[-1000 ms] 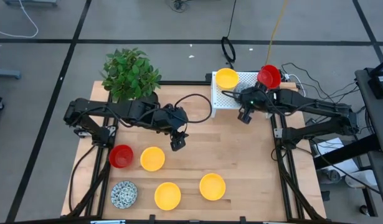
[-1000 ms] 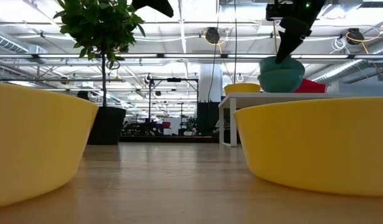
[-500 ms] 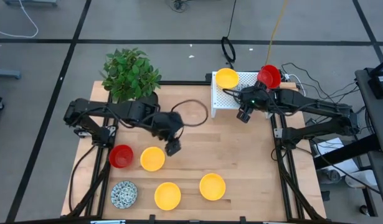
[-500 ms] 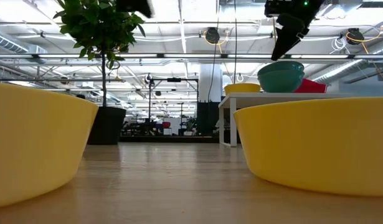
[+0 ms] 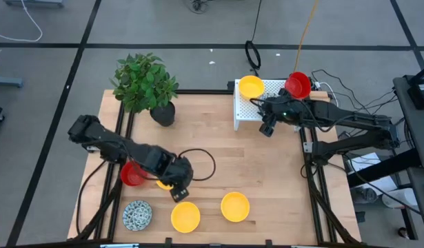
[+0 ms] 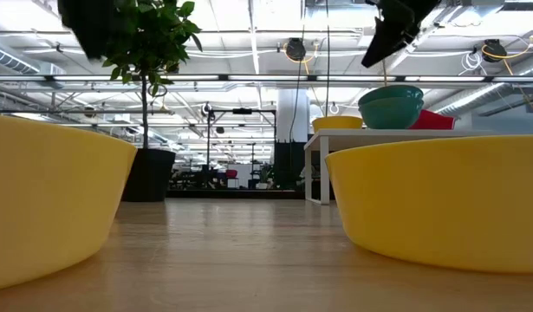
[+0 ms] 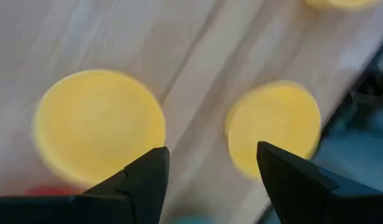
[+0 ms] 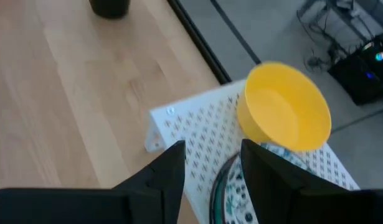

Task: Pick & Place Mini bowls
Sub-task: Stack the yellow bowl on top of the yellow bowl on the shelf

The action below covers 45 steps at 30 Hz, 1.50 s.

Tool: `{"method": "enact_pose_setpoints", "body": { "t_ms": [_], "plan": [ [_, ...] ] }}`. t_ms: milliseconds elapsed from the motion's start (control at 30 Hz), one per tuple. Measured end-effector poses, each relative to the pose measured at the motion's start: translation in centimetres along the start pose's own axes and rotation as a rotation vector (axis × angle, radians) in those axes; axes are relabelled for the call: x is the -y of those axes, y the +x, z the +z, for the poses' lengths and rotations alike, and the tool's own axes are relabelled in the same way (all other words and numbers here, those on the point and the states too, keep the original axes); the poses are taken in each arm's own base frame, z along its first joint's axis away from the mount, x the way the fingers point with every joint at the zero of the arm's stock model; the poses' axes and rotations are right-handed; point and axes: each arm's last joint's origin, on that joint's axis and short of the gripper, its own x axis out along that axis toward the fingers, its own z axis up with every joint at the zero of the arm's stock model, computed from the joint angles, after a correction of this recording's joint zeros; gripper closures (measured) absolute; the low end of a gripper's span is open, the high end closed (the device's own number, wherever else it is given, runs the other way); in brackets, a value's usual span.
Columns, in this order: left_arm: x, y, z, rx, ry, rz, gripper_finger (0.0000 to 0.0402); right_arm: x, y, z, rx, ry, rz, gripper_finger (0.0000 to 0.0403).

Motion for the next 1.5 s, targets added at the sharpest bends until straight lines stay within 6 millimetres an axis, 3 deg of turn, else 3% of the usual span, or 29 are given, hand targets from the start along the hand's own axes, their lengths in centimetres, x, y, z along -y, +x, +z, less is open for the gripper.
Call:
{"method": "enact_pose_setpoints", "body": {
  "t_ms": [267, 533, 667, 867, 933, 1100, 1233, 1500],
  "plan": [
    [-2.5, 6.6, -1.4, 0.001, -0.272, 0.032, 0.0158, -0.7, -0.3, 0.3, 0.038, -0.037, 0.029, 0.0261],
    [-4.5, 10.4, -2.4, 0.006, -0.341, -0.014, 0.0162, -1.0, -0.4, 0.3, 0.041, -0.045, 0.039, 0.0262],
    [-4.9, 10.6, -2.6, -0.006, -0.255, 0.013, 0.0205, -1.0, -0.4, 0.3, 0.041, -0.045, 0.039, 0.0265],
    [-4.5, 10.6, -2.3, 0.022, -0.004, -0.033, 0.0358, -1.0, -0.4, 0.3, 0.041, -0.045, 0.039, 0.0279],
    [-4.2, 10.5, -2.0, 0.059, 0.091, -0.062, 0.0385, -1.0, -0.4, 0.3, 0.041, -0.045, 0.039, 0.0284],
    [-3.3, 9.8, -0.4, 0.228, 0.327, -0.085, 0.0374, -1.0, -0.4, 0.3, 0.041, -0.036, 0.039, 0.0296],
    [-3.0, 9.0, 1.8, 0.375, 0.477, -0.109, 0.0391, -1.1, -0.4, 0.3, 0.04, 0.001, 0.068, 0.0306],
    [-5.0, 7.3, 5.9, 0.503, 0.471, -0.038, 0.0392, -1.9, -0.7, 0.7, 0.075, 0.055, 0.226, 0.0314]
  ]
}}
